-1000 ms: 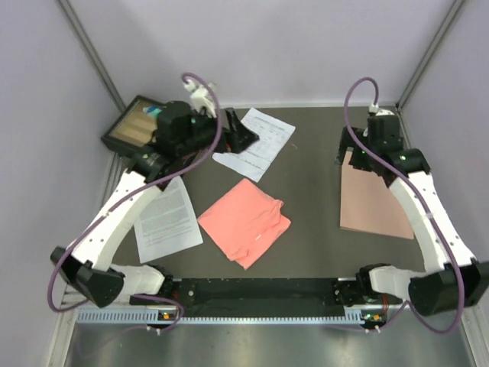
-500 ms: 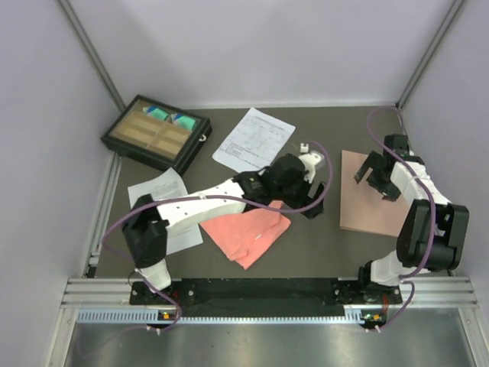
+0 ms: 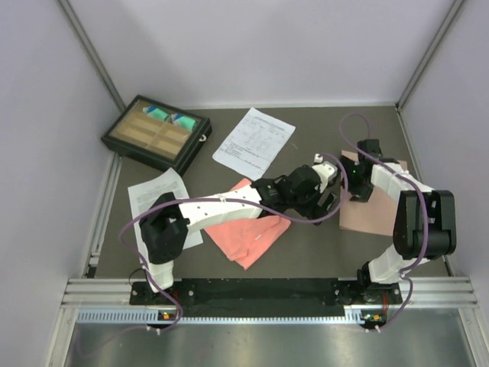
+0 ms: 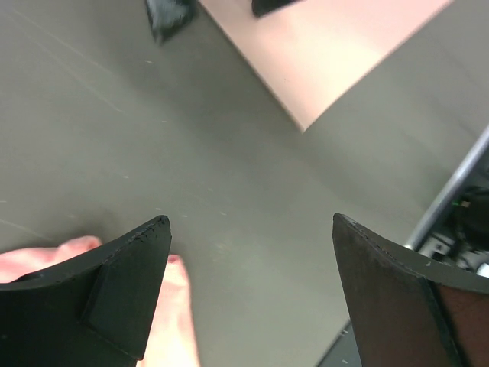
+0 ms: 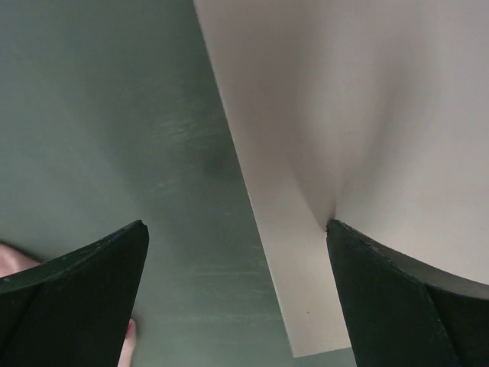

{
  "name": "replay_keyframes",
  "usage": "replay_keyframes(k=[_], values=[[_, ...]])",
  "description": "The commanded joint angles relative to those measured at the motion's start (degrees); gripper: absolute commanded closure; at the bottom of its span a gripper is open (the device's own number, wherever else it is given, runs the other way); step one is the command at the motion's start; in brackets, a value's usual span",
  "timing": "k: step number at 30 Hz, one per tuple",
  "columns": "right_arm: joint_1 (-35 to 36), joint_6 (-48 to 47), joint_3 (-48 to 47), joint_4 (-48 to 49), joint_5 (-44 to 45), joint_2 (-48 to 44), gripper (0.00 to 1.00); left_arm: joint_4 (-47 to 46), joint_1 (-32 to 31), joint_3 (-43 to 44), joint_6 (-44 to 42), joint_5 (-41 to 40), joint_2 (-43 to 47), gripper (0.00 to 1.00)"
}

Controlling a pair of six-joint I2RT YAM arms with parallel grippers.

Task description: Put the files into the folder

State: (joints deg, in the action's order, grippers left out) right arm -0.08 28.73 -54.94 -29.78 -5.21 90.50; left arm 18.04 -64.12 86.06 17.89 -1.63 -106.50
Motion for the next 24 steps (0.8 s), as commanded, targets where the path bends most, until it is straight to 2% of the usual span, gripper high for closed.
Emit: replay_keyframes(k=[1, 2, 4, 7, 9, 10, 14, 17, 22, 24], values=[[5.3, 4.3, -1.7, 5.3, -10.2, 1.3, 0.01, -2.2, 0.0, -0.3, -4.0, -4.5, -0.6, 0.09], [5.3, 4.8, -2.5, 5.7, -13.6, 1.1, 0.01, -3.0, 0.0, -1.2, -5.1, -4.5, -0.6, 0.10], [4.9, 4.1, -3.9, 4.2, -13.4, -1.4, 0.01, -3.5, -0.5, -1.5, -6.4, -5.9, -0.9, 0.10], [2.5, 1.5, -7.1, -2.3, -4.1, -5.8, 0.01, -5.6, -2.0, -1.2, -9.4, -7.0, -2.7, 0.12], [0.3, 0.8, -7.6, -5.6, -1.8, -7.9, 0.01, -7.9, -3.5, -0.8, -13.5, -7.3, -5.1, 0.13], [-3.5, 0.0, -7.4, -6.1, -1.0, -8.8, 0.01, -8.5, -4.5, -0.4, -17.4, -8.1, -6.3, 0.16], [-9.0, -2.3, -5.0, -8.2, -1.9, -13.8, 0.01, -6.2, -5.9, 4.2, -29.6, -9.0, -14.3, 0.24], [-11.1, -3.9, -3.6, -9.2, -2.4, -16.5, 0.01, -4.1, -6.4, 6.7, -35.4, -13.7, -18.2, 0.37], [-12.1, -3.9, -2.5, -8.3, -3.6, -19.9, 0.01, -7.0, -8.2, 6.3, -41.3, -19.4, -20.8, 0.35], [-12.1, -3.7, -2.6, -8.0, -4.6, -19.9, 0.01, -10.1, -9.1, 4.9, -43.3, -23.4, -21.4, 0.40]])
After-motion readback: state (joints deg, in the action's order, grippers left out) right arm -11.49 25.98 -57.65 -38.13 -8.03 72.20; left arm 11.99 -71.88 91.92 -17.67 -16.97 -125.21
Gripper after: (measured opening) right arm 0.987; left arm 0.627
